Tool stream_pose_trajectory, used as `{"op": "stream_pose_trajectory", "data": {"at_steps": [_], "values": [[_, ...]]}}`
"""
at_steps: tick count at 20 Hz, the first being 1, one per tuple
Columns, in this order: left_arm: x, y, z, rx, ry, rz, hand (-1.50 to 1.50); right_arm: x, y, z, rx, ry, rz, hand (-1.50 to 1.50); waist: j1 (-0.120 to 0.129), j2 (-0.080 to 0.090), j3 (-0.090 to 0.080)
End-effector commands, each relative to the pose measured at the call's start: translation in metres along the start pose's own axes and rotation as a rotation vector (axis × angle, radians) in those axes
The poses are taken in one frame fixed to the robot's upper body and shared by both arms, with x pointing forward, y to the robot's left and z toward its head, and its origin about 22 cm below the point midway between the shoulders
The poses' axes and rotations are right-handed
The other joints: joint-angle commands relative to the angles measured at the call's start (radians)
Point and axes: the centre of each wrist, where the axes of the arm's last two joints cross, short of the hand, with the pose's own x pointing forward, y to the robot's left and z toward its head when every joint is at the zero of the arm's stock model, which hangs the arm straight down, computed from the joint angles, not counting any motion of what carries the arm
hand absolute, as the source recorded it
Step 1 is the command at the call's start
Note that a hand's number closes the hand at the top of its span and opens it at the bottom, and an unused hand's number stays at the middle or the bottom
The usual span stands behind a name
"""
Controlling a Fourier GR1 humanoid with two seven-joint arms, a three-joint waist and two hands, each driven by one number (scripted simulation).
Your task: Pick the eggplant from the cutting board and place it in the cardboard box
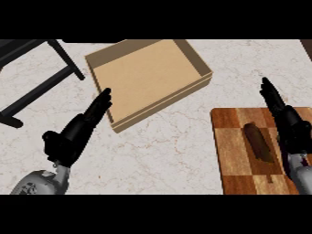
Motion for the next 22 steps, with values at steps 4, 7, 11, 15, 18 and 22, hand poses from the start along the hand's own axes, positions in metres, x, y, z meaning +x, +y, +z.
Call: {"op": "stream_pose_trajectory", "data": {"at_steps": [4,7,11,15,18,22], "values": [[-0.022,0.087,0.030,0.358,0.115,-0.266,0.00,-0.027,-0.041,0.016,0.211,0.057,-0.175,-1.50,0.022,-0.022,0.005],[-0.023,0.096,0.028,0.385,0.161,-0.287,0.00,0.031,-0.080,-0.002,0.382,-0.121,0.397,-1.50,0.081,-0.045,-0.022],[-0.038,0.132,0.048,0.574,0.224,-0.362,0.00,-0.057,-0.122,0.062,0.491,0.002,0.250,-1.50,0.000,-0.013,0.008],[-0.045,0.138,0.051,0.565,0.221,-0.382,0.00,-0.087,-0.142,0.073,0.421,-0.127,-0.069,-1.50,0.011,-0.010,0.009],[-0.042,0.139,0.053,0.559,0.208,-0.375,0.00,-0.078,-0.192,0.073,0.485,-0.187,-0.038,-1.50,0.024,-0.016,0.008],[-0.049,0.133,0.048,0.534,0.205,-0.372,0.00,-0.061,-0.211,0.053,0.528,-0.191,0.272,-1.50,0.039,-0.011,0.008]]}}
